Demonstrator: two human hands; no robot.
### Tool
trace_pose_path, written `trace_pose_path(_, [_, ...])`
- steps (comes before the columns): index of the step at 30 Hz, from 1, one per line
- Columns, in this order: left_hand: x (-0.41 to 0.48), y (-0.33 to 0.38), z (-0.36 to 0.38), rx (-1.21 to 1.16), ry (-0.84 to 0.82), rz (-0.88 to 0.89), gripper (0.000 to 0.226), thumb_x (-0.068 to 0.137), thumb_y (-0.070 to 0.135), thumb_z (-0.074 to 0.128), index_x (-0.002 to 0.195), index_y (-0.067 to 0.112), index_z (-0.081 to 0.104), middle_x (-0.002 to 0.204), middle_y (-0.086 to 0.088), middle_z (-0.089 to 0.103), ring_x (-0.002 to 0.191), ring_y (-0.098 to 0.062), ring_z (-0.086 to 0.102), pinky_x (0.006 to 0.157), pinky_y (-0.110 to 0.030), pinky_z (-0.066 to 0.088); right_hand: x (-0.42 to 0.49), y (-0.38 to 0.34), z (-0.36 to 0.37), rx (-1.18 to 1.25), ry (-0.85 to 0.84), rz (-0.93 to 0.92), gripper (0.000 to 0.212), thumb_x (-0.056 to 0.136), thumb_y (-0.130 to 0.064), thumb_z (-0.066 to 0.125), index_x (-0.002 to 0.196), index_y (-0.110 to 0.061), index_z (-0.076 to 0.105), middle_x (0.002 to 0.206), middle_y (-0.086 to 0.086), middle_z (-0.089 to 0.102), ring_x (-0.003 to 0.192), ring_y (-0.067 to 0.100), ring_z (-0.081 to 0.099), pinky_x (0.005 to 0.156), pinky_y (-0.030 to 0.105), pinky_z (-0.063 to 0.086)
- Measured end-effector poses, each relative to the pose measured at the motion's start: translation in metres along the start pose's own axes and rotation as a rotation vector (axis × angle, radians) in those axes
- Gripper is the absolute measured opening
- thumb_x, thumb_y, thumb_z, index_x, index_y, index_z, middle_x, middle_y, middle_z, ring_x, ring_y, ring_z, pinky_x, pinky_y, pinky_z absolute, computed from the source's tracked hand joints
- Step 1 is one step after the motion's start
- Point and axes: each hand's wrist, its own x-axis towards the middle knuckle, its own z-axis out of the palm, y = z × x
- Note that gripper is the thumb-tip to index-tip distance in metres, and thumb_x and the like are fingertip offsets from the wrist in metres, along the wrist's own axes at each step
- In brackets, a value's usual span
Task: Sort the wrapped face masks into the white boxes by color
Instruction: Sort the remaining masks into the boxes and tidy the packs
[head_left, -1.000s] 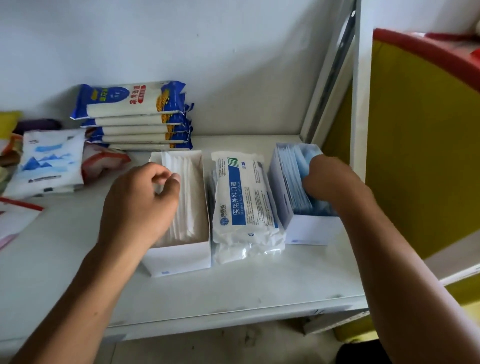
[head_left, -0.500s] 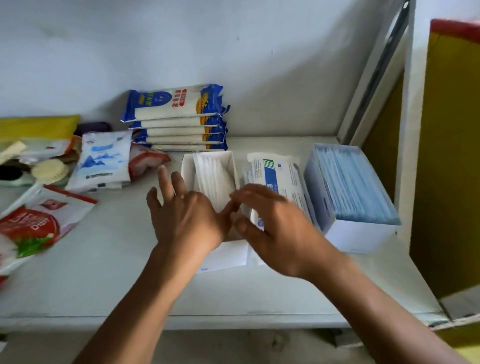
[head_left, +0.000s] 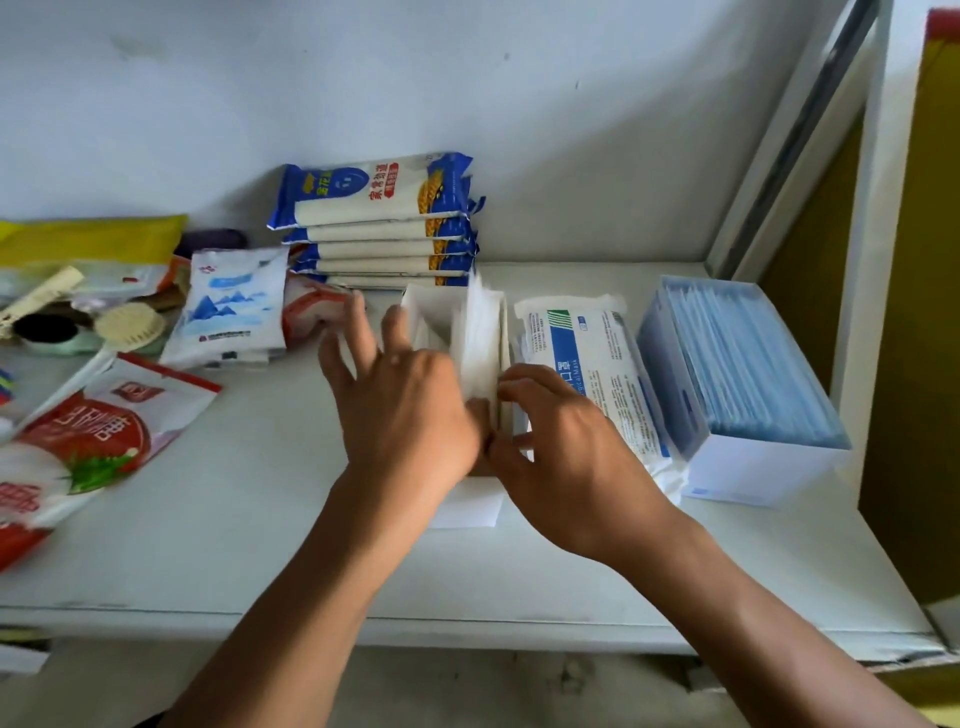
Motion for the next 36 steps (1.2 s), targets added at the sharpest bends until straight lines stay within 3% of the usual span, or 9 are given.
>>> trace_pose_path(4, [-0.001,0.000,-0.015,-0.142,-0.228,0.086,0.036,0.098,0.039,0.038,0.117,0.031,0.067,0.161,0.005,0.018,0.149,-0.025,-0.013,0.118,-0.058,-0.005,-0.005,-0.007,-0.004,-0.025,-0.021,-0.050,0.063,0.096,-0.024,0.044,0.155,-0.029,0.023,0.143,0.005,0.050,0.113,0.032,0.058,0.091,0.045,0.049])
trace_pose_path(7, [0.005,-0.015,-0.023,-0.182,-0.389,0.107,0.048,0.092,0.016,0.039,0.124,0.043,0.062,0.157,0.008,0.025,0.149,-0.020,-0.009,0.118,-0.054,-0.006,-0.007,-0.008,-0.001,-0.169,-0.045,-0.078,0.046,0.099,-0.028,0.039,0.144,-0.028,0.042,0.138,0.006,0.047,0.099,0.037,0.063,0.080,0.044,0.053])
trace_pose_path(12, [0.003,-0.023,-0.006,0.087,-0.017,-0.021,0.023,0.085,0.032,0.062,0.106,0.029,0.070,0.157,-0.008,0.027,0.149,-0.034,0.000,0.114,-0.056,0.008,-0.005,-0.012,0.006,-0.260,-0.055,-0.042,0.041,0.096,-0.034,0.032,0.122,-0.013,0.056,0.129,0.009,0.050,0.089,0.039,0.065,0.071,0.045,0.055])
trace_pose_path(16, [0.003,-0.016,0.008,0.213,-0.044,-0.068,0.029,0.084,0.049,0.063,0.096,0.024,0.069,0.163,-0.015,0.010,0.149,-0.041,-0.012,0.115,-0.060,0.009,-0.004,-0.015,0.009,-0.281,-0.046,-0.057,0.037,0.096,-0.032,0.034,0.119,-0.014,0.057,0.130,0.008,0.050,0.082,0.039,0.065,0.066,0.044,0.054])
trace_pose_path(20, [0.010,-0.021,0.017,0.220,-0.124,-0.077,0.041,0.090,0.059,0.052,0.104,0.024,0.069,0.161,-0.016,0.018,0.149,-0.040,-0.013,0.115,-0.061,0.007,-0.005,-0.015,0.009,-0.266,-0.030,-0.056,0.032,0.097,-0.028,0.040,0.120,-0.015,0.057,0.134,0.008,0.050,0.083,0.038,0.066,0.066,0.043,0.054])
trace_pose_path(25, [0.009,-0.021,0.013,0.151,-0.182,-0.080,0.006,0.087,0.029,0.056,0.091,0.025,0.055,0.149,-0.013,0.035,0.148,-0.038,-0.005,0.114,-0.059,0.008,-0.006,-0.016,0.009,-0.264,-0.022,-0.055,0.029,0.098,-0.026,0.041,0.118,-0.013,0.058,0.134,0.008,0.049,0.083,0.041,0.065,0.068,0.042,0.052])
trace_pose_path(27, [0.007,-0.018,0.010,0.127,-0.167,-0.067,0.010,0.083,0.023,0.057,0.089,0.025,0.049,0.148,-0.012,0.036,0.148,-0.037,-0.003,0.113,-0.058,0.009,-0.006,-0.017,0.010,-0.268,-0.015,-0.053,0.028,0.098,-0.026,0.042,0.117,-0.013,0.058,0.135,0.009,0.049,0.083,0.041,0.065,0.067,0.041,0.052])
trace_pose_path(32, [0.003,-0.009,0.006,0.123,-0.007,0.012,0.011,0.083,0.018,0.057,0.090,0.024,0.065,0.157,-0.009,0.024,0.149,-0.038,-0.007,0.116,-0.059,0.005,-0.004,-0.014,0.010,-0.271,-0.011,-0.069,0.017,0.096,-0.026,0.042,0.102,-0.015,0.054,0.122,0.004,0.050,0.075,0.038,0.060,0.058,0.037,0.041])
trace_pose_path(36, [0.001,-0.007,0.008,0.128,-0.050,0.068,0.013,0.087,0.024,0.051,0.092,0.025,0.063,0.129,-0.003,0.056,0.147,-0.033,0.006,0.114,-0.059,0.002,-0.003,-0.012,0.010,-0.221,-0.008,-0.095,0.010,0.093,-0.024,0.041,0.087,-0.017,0.047,0.103,0.001,0.047,0.065,0.034,0.053,0.054,0.036,0.038])
